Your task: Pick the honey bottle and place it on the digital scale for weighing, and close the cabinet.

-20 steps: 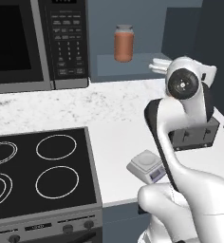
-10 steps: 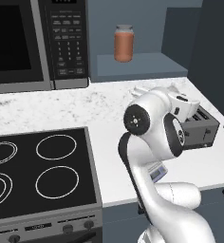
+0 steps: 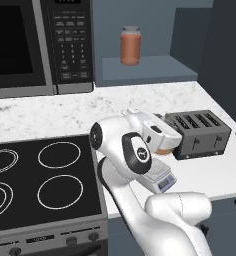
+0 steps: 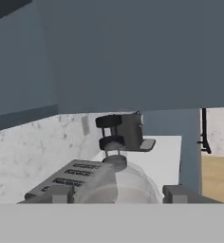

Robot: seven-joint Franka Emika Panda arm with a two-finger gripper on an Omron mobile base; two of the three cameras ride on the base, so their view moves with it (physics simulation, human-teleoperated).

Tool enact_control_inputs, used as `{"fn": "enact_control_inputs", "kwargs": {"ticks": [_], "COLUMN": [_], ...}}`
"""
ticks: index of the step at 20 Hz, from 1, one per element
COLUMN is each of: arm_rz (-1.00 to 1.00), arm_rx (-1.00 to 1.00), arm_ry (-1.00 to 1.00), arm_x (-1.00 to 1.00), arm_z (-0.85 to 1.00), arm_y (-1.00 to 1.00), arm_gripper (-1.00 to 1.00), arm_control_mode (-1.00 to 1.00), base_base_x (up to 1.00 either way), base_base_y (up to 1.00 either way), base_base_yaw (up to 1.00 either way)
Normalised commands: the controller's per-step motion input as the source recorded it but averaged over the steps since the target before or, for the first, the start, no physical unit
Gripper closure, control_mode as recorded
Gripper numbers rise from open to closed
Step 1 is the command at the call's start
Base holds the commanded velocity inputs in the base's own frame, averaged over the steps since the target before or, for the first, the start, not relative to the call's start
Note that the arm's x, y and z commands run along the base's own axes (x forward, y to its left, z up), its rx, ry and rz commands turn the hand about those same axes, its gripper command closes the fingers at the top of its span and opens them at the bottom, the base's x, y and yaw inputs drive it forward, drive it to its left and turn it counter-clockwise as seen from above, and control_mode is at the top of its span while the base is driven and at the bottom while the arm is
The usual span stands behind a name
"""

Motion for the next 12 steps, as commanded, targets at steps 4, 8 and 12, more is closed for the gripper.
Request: {"fn": "enact_control_inputs", "kwargs": {"ticks": [4,8,12], "arm_rz": [-0.07,0.00,0.00], "arm_rx": [0.00,0.00,0.00], "arm_ry": [0.00,0.02,0.08], "arm_x": [0.41,0.52,0.38], "arm_z": [-0.49,-0.48,-0.45], "arm_y": [-0.04,-0.14,-0.25], "arm_gripper": [1.00,1.00,1.00], "arm_control_mode": [-1.00,-1.00,-1.00], "base_base_x": [0.00,0.00,0.00], "base_base_y": [0.00,0.00,0.00], "base_base_yaw": [0.00,0.00,0.00]}}
